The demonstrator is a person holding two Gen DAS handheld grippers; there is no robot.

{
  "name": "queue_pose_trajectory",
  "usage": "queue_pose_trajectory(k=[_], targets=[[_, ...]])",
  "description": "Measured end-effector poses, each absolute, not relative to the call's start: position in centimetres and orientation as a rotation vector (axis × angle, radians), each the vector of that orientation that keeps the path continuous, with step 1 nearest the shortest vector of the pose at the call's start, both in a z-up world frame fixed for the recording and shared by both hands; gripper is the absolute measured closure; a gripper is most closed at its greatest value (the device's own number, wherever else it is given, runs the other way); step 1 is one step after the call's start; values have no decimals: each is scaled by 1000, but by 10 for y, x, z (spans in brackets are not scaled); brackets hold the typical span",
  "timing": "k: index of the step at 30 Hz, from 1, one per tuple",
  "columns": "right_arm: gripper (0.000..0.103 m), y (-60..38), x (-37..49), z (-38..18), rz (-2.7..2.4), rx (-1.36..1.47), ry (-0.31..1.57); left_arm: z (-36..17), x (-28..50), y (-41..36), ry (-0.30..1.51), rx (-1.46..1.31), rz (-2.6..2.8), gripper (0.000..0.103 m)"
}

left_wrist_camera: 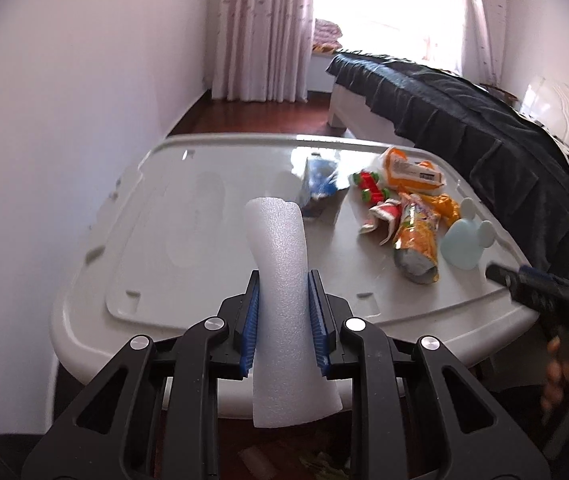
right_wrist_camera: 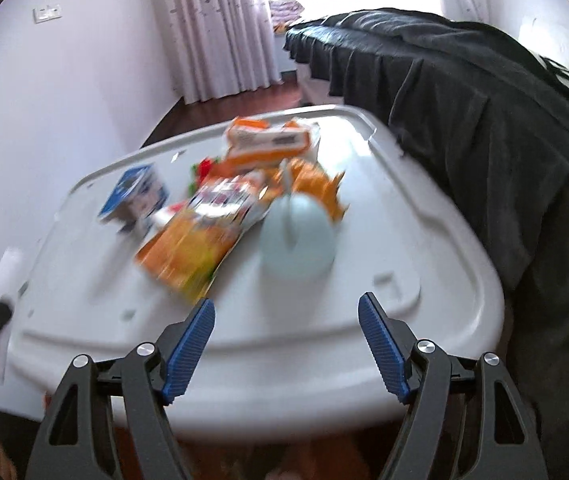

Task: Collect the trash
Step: 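Grasp the pale blue mouse-eared bottle with the right tool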

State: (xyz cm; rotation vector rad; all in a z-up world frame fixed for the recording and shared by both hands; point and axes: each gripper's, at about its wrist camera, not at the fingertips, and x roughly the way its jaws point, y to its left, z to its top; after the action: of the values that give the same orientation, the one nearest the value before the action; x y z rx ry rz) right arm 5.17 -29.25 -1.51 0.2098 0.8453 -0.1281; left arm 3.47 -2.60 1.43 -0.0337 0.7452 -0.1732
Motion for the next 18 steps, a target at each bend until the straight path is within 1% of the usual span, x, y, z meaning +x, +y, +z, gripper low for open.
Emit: queue_pose_trajectory(k=[5,13,14,15,18], targets=[[28,-298,89,-30,-156,194,842,14,37,-18,746,-69,-163,81],[27,-303,136,-61,-180,171,898,8,39,-24,758,-51,-166,81],[31,-300,138,-60,-183,148,902,7,40,-24,762,-50,-167,81],[41,-297,139,-60,-189,125,909,6,40,-25,765,-50,-167,81],[43,-289,136,-61,-213,69,906,4,41,-27,774,-48,-172,81]])
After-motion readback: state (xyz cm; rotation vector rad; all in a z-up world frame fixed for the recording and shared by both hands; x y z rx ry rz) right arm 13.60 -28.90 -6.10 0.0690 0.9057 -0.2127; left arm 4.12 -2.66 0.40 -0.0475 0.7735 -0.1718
